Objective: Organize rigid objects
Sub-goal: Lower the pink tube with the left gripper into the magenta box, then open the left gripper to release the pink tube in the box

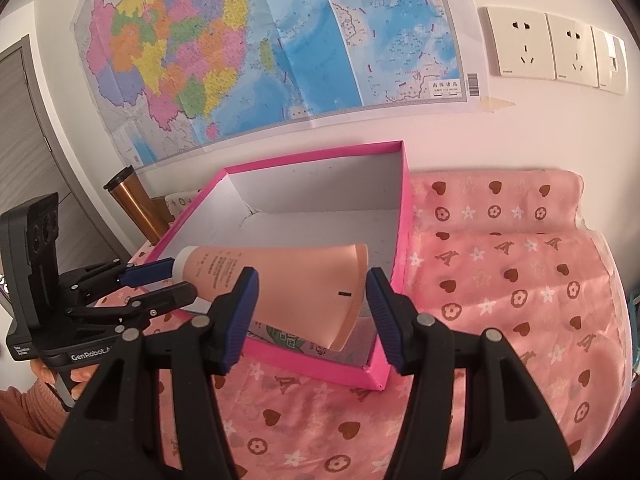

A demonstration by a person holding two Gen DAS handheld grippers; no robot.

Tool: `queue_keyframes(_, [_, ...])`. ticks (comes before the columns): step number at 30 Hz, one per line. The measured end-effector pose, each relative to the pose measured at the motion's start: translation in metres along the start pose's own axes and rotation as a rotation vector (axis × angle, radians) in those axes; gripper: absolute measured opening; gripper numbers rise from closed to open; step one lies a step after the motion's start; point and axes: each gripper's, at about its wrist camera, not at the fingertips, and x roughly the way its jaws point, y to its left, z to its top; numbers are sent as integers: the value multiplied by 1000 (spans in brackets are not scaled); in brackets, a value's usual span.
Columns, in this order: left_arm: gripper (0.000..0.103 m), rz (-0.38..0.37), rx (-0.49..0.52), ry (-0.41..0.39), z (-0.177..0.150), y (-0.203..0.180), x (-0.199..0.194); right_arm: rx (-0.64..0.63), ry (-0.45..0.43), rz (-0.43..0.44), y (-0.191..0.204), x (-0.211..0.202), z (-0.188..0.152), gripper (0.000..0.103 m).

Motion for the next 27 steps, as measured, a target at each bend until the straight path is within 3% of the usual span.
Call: queue_keyframes(27, [47, 16, -20, 50, 0, 7, 21, 2, 51, -20, -5, 21, -1, 58])
